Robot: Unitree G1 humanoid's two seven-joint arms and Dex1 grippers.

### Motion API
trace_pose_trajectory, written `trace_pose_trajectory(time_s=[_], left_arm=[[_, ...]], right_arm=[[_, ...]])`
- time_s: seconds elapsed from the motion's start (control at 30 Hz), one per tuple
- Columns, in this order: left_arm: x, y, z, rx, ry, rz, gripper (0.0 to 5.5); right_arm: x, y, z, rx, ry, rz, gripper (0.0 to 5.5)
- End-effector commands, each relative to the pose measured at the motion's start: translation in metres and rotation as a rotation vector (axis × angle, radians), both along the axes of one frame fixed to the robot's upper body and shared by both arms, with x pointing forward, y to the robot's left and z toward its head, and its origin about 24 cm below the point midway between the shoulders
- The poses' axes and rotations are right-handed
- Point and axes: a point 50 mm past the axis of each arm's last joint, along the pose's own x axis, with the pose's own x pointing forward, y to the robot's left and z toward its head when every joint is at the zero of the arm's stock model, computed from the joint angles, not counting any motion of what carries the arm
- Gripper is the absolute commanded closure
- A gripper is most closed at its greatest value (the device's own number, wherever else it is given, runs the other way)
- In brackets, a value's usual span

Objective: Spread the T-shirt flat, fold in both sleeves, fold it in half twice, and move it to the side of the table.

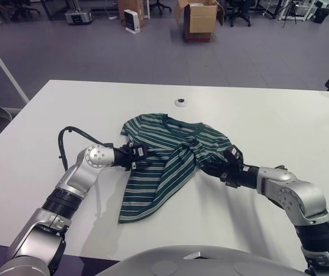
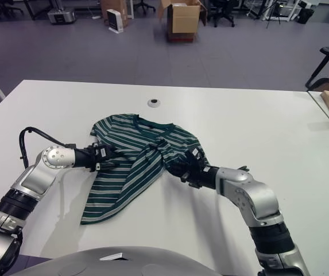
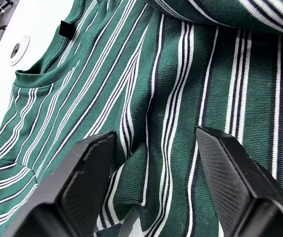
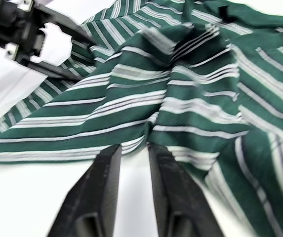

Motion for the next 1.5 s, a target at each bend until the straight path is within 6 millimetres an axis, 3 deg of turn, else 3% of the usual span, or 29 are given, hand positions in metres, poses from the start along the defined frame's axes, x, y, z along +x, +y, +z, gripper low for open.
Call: trace_pose_trajectory(time_s=[0.03, 0.1, 0.33, 0.7, 1.0, 1.37, 1.5], left_arm=[[-0.006, 0.009, -0.011, 0.045, 0.05, 0.021, 2.55], [-0.006, 0.009, -0.011, 0.046, 0.05, 0.018, 2.55], [-0.005, 0.009, -0.012, 0.052, 0.056, 0.011, 2.55], [-0.005, 0.006, -0.013, 0.046, 0.058, 0.006, 2.55], [-0.004, 0.006, -0.013, 0.046, 0.055, 0.008, 2.55], [-0.004, 0.007, -0.014, 0.046, 0.055, 0.017, 2.55], [-0.004, 0.007, -0.014, 0.05, 0.055, 0.014, 2.55]], right_arm=[[-0.003, -0.003, 0.008, 0.001, -0.041, 0.017, 3.75], [0.002, 0.003, 0.013, 0.019, -0.086, 0.006, 3.31], [0.013, 0.024, 0.003, -0.134, -0.256, 0.078, 3.31], [0.024, 0.03, -0.012, -0.211, -0.278, 0.03, 5.49], [0.024, 0.027, -0.008, -0.191, -0.287, 0.034, 5.49], [-0.001, 0.008, 0.013, -0.123, -0.27, 0.211, 5.49], [0.003, 0.02, 0.013, -0.289, -0.466, 0.37, 4.72]])
